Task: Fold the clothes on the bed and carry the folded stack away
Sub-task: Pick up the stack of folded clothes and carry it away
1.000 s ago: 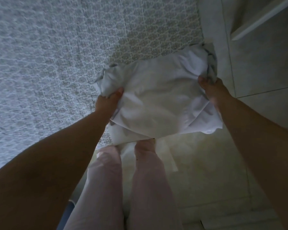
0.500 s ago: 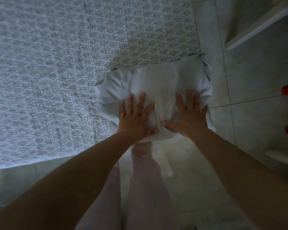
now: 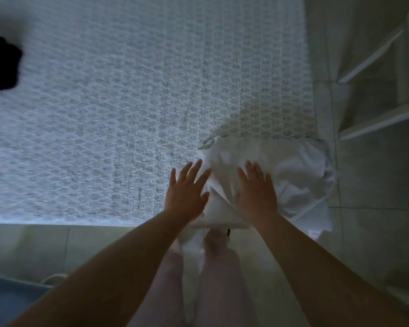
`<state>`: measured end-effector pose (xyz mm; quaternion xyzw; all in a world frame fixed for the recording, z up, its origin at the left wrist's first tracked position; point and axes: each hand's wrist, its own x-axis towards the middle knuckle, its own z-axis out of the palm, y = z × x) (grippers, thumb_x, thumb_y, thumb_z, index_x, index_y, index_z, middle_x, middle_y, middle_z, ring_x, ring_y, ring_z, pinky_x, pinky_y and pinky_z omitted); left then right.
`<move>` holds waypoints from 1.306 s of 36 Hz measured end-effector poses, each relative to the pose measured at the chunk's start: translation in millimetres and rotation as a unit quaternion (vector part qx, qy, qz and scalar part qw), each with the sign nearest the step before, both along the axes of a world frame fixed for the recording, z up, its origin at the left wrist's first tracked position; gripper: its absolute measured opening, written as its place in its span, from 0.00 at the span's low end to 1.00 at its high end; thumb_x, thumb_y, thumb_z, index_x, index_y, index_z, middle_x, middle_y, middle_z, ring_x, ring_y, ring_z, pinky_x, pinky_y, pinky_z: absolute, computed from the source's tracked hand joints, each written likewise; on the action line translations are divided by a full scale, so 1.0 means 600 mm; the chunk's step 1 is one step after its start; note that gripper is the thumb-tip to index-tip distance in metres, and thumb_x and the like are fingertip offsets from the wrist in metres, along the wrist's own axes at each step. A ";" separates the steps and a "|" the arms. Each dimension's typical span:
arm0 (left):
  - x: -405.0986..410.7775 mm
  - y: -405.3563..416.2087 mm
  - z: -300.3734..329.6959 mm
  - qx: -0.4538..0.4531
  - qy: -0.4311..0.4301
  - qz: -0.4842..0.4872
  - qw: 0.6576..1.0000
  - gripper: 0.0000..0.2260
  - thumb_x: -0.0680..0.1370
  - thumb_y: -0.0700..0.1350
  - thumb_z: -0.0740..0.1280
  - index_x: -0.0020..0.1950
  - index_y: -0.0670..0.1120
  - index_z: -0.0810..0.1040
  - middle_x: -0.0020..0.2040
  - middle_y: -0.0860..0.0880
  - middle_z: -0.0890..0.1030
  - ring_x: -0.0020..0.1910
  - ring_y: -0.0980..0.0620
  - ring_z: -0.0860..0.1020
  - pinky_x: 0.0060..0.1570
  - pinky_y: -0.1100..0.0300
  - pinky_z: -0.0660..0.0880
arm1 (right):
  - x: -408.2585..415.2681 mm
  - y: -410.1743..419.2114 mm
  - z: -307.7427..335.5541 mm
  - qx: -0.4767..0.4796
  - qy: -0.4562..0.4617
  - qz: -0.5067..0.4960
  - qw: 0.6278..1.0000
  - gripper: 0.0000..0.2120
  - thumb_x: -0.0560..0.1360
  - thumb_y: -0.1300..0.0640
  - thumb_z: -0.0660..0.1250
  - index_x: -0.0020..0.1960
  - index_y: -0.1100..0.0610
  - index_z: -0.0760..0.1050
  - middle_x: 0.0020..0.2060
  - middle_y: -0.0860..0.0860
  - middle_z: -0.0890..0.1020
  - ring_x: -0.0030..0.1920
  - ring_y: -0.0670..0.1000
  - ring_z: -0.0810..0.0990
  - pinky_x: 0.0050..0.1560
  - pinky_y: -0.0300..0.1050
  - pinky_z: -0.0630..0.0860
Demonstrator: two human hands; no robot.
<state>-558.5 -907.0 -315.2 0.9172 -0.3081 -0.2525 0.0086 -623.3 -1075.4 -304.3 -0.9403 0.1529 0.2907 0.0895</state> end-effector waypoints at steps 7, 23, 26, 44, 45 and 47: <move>0.093 0.161 0.078 0.005 -0.051 0.052 0.997 0.25 0.82 0.59 0.48 0.78 0.57 0.47 0.78 0.53 0.41 0.77 0.52 0.41 0.73 0.45 0.38 | 0.097 0.161 0.081 0.045 0.010 0.057 0.997 0.28 0.80 0.54 0.54 0.77 0.53 0.50 0.77 0.53 0.47 0.77 0.53 0.43 0.75 0.54 0.47; 0.254 0.593 0.185 0.042 -0.090 0.157 0.983 0.27 0.82 0.59 0.48 0.77 0.57 0.40 0.78 0.52 0.37 0.77 0.50 0.40 0.73 0.44 0.40 | 0.322 0.601 0.174 0.114 -0.053 0.083 0.989 0.29 0.81 0.51 0.54 0.78 0.52 0.45 0.77 0.52 0.47 0.77 0.52 0.43 0.75 0.50 0.45; 0.274 0.642 0.192 0.043 -0.093 0.190 0.976 0.28 0.82 0.59 0.49 0.77 0.57 0.40 0.78 0.52 0.36 0.77 0.51 0.40 0.73 0.44 0.39 | 0.357 0.646 0.183 0.113 -0.065 0.108 0.986 0.29 0.81 0.50 0.54 0.78 0.52 0.45 0.78 0.52 0.46 0.77 0.52 0.43 0.76 0.49 0.46; 0.389 0.873 0.189 0.031 -0.067 0.325 0.943 0.29 0.82 0.58 0.51 0.77 0.57 0.39 0.78 0.52 0.39 0.77 0.51 0.41 0.73 0.44 0.39 | 0.544 0.893 0.198 0.094 -0.046 0.210 0.972 0.30 0.81 0.49 0.55 0.78 0.50 0.46 0.78 0.51 0.48 0.77 0.52 0.46 0.74 0.48 0.50; 0.404 0.893 0.186 0.030 -0.069 0.320 0.944 0.28 0.82 0.58 0.51 0.77 0.57 0.39 0.78 0.52 0.39 0.77 0.51 0.41 0.73 0.44 0.39 | 0.556 0.912 0.195 0.092 -0.043 0.205 0.973 0.30 0.81 0.49 0.55 0.78 0.51 0.46 0.77 0.51 0.49 0.77 0.52 0.46 0.74 0.48 0.50; 0.438 0.935 0.185 0.026 -0.073 0.305 0.949 0.28 0.82 0.58 0.51 0.77 0.57 0.39 0.78 0.52 0.40 0.77 0.51 0.41 0.73 0.44 0.39 | 0.579 0.951 0.190 0.093 -0.037 0.183 0.978 0.30 0.81 0.49 0.55 0.78 0.51 0.46 0.77 0.51 0.49 0.77 0.52 0.47 0.74 0.48 0.50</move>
